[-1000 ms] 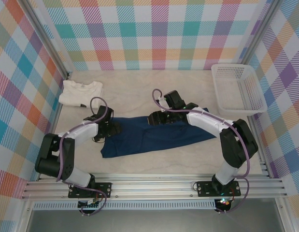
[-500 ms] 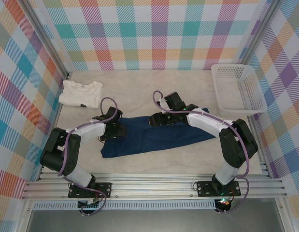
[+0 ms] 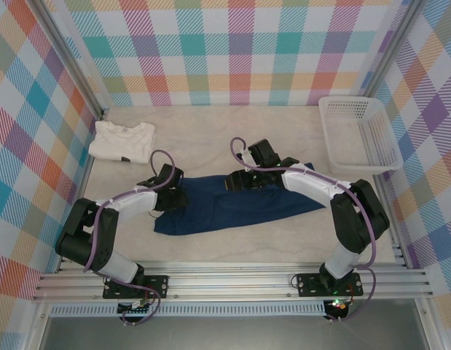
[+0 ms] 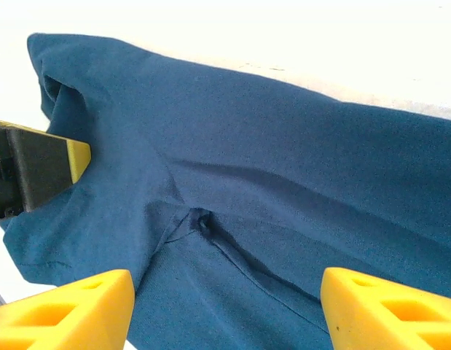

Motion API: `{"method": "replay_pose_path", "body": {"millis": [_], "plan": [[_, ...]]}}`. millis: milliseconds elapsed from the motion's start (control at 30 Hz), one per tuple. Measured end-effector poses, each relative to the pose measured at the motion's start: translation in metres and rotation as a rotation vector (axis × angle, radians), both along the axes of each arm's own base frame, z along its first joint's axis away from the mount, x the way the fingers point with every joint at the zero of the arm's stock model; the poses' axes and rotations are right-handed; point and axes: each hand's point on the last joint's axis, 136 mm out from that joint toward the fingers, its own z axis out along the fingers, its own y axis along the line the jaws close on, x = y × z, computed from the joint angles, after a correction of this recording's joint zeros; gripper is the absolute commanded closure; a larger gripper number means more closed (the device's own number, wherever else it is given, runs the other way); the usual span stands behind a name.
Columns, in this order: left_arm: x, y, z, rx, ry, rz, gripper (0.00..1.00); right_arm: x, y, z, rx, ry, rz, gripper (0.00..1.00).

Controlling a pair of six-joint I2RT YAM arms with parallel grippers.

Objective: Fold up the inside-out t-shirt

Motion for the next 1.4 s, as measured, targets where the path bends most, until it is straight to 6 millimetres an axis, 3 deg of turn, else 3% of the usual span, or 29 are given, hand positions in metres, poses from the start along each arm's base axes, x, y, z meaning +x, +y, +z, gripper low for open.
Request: {"method": "replay_pose_path", "body": {"millis": [100, 233, 433, 633, 833, 1000, 1100, 1200, 1267, 1400], "plan": [[-0.001, -0.010, 0.001, -0.033, 0.001, -0.022, 0.79, 0.000, 0.000, 0.000, -0.002, 0.002, 0.000, 0.32], [-0.002, -0.011, 0.001, -0.032, 0.000, -0.032, 0.99, -0.002, -0.003, -0.003, -0.015, 0.011, -0.005, 0.32], [-0.002, 0.002, 0.002, 0.018, 0.003, -0.024, 1.00, -0.002, -0.011, -0.009, -0.064, 0.014, -0.024, 0.32], [-0.005, 0.037, 0.018, 0.104, -0.010, 0.050, 1.00, -0.001, -0.026, -0.011, -0.121, 0.007, -0.051, 0.31], [-0.001, 0.082, 0.056, 0.274, -0.028, 0.154, 1.00, 0.006, -0.045, 0.012, -0.128, -0.045, -0.092, 0.30], [0.008, 0.113, 0.110, 0.454, -0.074, 0.207, 1.00, 0.012, -0.066, 0.026, -0.121, -0.067, -0.147, 0.30], [0.010, 0.127, 0.145, 0.550, -0.085, 0.226, 1.00, 0.012, -0.085, 0.021, -0.137, -0.047, -0.189, 0.30], [0.015, 0.124, 0.175, 0.638, -0.089, 0.199, 1.00, 0.008, -0.102, 0.010, -0.164, -0.009, -0.222, 0.30], [0.022, 0.107, 0.188, 0.689, -0.083, 0.141, 1.00, 0.007, -0.110, 0.004, -0.178, 0.008, -0.239, 0.30], [0.044, 0.045, 0.190, 0.759, -0.061, -0.018, 1.00, 0.003, -0.112, -0.002, -0.184, 0.024, -0.239, 0.30]]}}
